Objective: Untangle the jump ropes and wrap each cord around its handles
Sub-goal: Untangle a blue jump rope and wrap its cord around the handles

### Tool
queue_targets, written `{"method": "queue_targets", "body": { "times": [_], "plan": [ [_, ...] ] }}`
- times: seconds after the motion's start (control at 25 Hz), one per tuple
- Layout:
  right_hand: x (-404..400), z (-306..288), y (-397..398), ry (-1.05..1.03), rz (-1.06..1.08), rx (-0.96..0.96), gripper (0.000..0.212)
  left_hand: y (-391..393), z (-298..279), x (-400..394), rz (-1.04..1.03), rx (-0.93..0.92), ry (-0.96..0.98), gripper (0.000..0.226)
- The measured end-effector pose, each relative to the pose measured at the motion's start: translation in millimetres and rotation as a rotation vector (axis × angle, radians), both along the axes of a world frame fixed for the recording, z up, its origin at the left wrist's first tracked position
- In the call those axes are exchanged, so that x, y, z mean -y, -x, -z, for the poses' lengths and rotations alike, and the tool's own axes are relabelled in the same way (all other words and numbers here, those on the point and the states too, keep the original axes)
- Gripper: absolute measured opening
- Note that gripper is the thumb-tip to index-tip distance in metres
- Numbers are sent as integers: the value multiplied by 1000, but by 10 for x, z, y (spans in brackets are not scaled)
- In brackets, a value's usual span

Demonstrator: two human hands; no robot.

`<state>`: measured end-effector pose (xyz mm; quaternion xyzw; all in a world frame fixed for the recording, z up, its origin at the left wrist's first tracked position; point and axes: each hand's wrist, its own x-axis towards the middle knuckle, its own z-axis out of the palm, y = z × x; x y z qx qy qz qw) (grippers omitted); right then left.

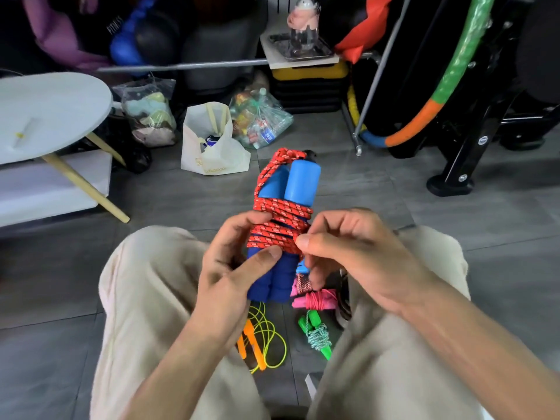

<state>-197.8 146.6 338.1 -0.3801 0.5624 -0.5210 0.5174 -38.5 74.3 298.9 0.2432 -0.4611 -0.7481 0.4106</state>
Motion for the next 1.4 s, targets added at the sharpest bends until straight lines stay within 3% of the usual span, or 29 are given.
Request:
{"method": "queue_targets", "body": {
  "times": [0.12, 0.24, 0.32, 0.4, 0.52, 0.6, 0.68, 0.76, 0.84, 0.92, 1.0, 1.04, 1.12, 1.24, 1.32, 1.4],
  "plan": [
    [247, 150, 134, -148, 100, -167, 25, 123, 40, 150, -88, 158, 150, 46],
    [543, 475, 272, -233, 272, -54, 40, 300, 179, 405, -104, 271, 71, 66],
    [757, 744, 272, -273, 241, 124, 45, 435, 368, 576, -66, 292, 34, 62],
    [956, 1104, 249, -326, 277, 195, 36, 550, 628, 733, 30, 374, 56, 54],
    [1107, 1719, 243, -473, 419, 226, 40, 554, 1176, 930, 56, 477, -212, 35],
    [1137, 2157, 250, -654, 455, 178, 46, 377, 1717, 1024, -67, 698, -409, 23],
    [1164, 2600, 270, -810, 432, 135, 51, 85, 2345, 1026, -98, 1039, -414, 19],
    [1245, 2967, 282, -888, 435, 86, 48, -186, 2871, 894, 70, 1317, -337, 24],
    [1389, 3335, 319, -942, 428, 53, 53, -303, 3255, 667, 277, 1424, -334, 31],
    [1563, 3711, 372, -959, 410, -15, 63, -308, 3612, 453, 615, 1547, -197, 38],
    [1708, 4015, 422, -902, 369, -193, 62, -311, 3965, 314, 883, 1630, -78, 61],
    [1752, 4169, 443, -873, 349, -289, 58, -294, 4105, 283, 926, 1638, -127, 69],
    [1781, 4365, 446, -828, 342, -472, 51, -244, 4247, 277, 842, 1616, -192, 62],
    [1646, 4498, 314, -637, 427, -689, 41, -110, 4289, 278, 450, 1657, 45, 19],
    [1468, 4556, 227, -503, 460, -803, 39, -55, 4184, 351, 238, 1626, 45, 16],
    [1303, 4522, 164, -392, 453, -815, 46, -7, 4102, 446, 154, 1519, -74, 19]
  ]
}}
